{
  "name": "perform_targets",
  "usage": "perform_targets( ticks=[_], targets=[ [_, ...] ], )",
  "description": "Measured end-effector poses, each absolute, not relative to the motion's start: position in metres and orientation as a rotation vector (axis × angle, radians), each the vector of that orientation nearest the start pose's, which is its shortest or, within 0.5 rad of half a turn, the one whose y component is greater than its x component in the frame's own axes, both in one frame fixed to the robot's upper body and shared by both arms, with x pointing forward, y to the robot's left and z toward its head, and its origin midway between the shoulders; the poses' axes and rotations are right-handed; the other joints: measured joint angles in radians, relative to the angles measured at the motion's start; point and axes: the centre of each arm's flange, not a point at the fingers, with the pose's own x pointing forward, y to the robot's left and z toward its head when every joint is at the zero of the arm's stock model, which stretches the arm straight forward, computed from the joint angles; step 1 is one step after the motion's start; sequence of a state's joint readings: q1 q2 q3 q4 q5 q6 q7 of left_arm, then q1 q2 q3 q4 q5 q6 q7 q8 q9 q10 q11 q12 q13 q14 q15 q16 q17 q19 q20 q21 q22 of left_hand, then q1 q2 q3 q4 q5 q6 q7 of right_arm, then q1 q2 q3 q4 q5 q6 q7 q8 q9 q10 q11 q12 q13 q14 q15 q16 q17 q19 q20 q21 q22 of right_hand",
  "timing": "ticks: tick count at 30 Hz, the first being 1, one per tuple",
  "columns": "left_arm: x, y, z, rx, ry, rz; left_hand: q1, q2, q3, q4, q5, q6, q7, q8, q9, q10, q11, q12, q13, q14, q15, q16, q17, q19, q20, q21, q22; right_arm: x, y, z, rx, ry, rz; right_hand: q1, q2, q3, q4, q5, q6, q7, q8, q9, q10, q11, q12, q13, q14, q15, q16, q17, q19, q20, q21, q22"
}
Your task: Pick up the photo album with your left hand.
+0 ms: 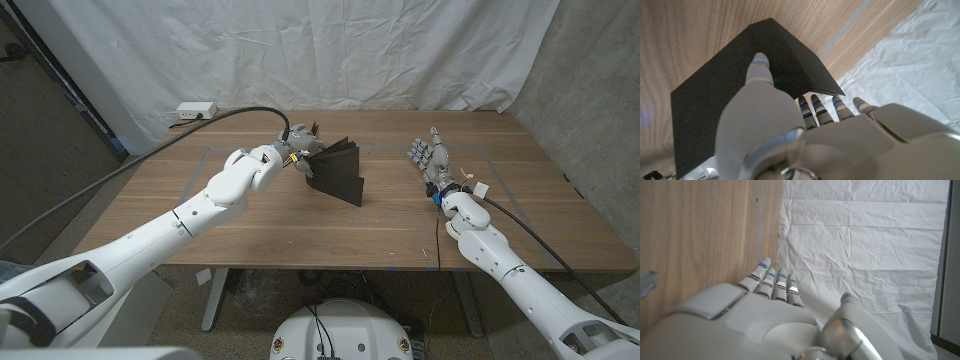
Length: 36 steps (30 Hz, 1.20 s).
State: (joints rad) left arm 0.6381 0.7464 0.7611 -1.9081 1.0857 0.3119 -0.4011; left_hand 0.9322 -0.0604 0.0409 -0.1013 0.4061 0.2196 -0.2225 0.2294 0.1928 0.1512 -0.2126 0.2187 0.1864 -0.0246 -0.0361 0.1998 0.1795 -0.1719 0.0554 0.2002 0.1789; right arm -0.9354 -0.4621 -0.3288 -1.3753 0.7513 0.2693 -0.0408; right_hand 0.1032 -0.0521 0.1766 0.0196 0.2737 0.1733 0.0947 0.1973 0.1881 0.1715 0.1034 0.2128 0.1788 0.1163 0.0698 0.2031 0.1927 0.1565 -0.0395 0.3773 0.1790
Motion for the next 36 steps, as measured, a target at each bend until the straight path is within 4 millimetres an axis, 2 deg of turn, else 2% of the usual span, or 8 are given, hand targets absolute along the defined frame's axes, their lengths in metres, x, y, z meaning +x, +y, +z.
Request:
perform_targets(
  ticks=[15, 28, 34, 36],
  targets=[
    [0.5802, 0.1416, 0.0465, 1.94, -0.561, 0.039, 0.009, 0.009, -0.005, 0.003, 0.0, 0.024, 0.001, 0.0, 0.0, 0.022, 0.0, 0.0, 0.0, 0.015, 0.004, 0.0, 0.0, 0.0, 0.0, 0.0, 0.0, 0.6427, -0.2839, -0.0593, 0.234, -0.545, 0.165, 0.0, 0.0, 0.0, 0.0, 0.0, 0.0, 0.0, 0.0, 0.0, 0.0, 0.0, 0.0, 0.0, 0.0, 0.0, 0.0, 0.0, 0.004, 0.004, -0.004, 0.0],
    [0.5806, 0.1382, 0.0445, 1.935, -0.571, 0.029, 0.032, 0.021, -0.022, 0.003, 0.0, 0.114, 0.001, 0.019, 0.005, 0.118, -0.001, 0.008, 0.002, 0.061, 0.0, 0.0, -0.003, 0.015, -0.004, 0.0, -0.002, 0.6436, -0.2849, -0.0591, 0.238, -0.544, 0.165, 0.0, 0.0, -0.003, -0.003, -0.004, 0.0, 0.0, 0.0, 0.0, 0.0, 0.0, 0.0, 0.0, 0.0, 0.0, -0.004, 0.0, 0.004, 0.004, -0.008, 0.0],
    [0.5797, 0.1375, 0.0447, 1.928, -0.583, 0.044, 0.05, 0.04, -0.022, 0.003, 0.0, 0.167, 0.002, 0.028, 0.005, 0.169, -0.004, 0.008, 0.002, 0.093, 0.0, 0.004, -0.001, 0.019, 0.0, 0.0, -0.002, 0.645, -0.2846, -0.0578, 0.24, -0.545, 0.167, 0.0, 0.0, -0.003, -0.003, -0.004, 0.0, 0.0, 0.0, 0.0, 0.0, 0.0, 0.0, 0.0, 0.0, 0.0, -0.004, 0.0, 0.003, 0.004, -0.008, 0.0],
    [0.5796, 0.1376, 0.0449, 1.927, -0.585, 0.047, 0.056, 0.045, -0.025, 0.006, 0.0, 0.188, 0.003, 0.034, 0.005, 0.189, -0.003, 0.008, 0.002, 0.107, 0.0, 0.004, 0.0, 0.026, -0.007, 0.0, -0.002, 0.6454, -0.2843, -0.0576, 0.24, -0.545, 0.167, 0.0, 0.0, -0.003, -0.003, -0.004, 0.0, 0.0, 0.0, 0.0, 0.0, 0.0, 0.0, 0.0, 0.0, 0.0, -0.004, 0.0, 0.003, 0.004, -0.008, 0.0]
  ],
)
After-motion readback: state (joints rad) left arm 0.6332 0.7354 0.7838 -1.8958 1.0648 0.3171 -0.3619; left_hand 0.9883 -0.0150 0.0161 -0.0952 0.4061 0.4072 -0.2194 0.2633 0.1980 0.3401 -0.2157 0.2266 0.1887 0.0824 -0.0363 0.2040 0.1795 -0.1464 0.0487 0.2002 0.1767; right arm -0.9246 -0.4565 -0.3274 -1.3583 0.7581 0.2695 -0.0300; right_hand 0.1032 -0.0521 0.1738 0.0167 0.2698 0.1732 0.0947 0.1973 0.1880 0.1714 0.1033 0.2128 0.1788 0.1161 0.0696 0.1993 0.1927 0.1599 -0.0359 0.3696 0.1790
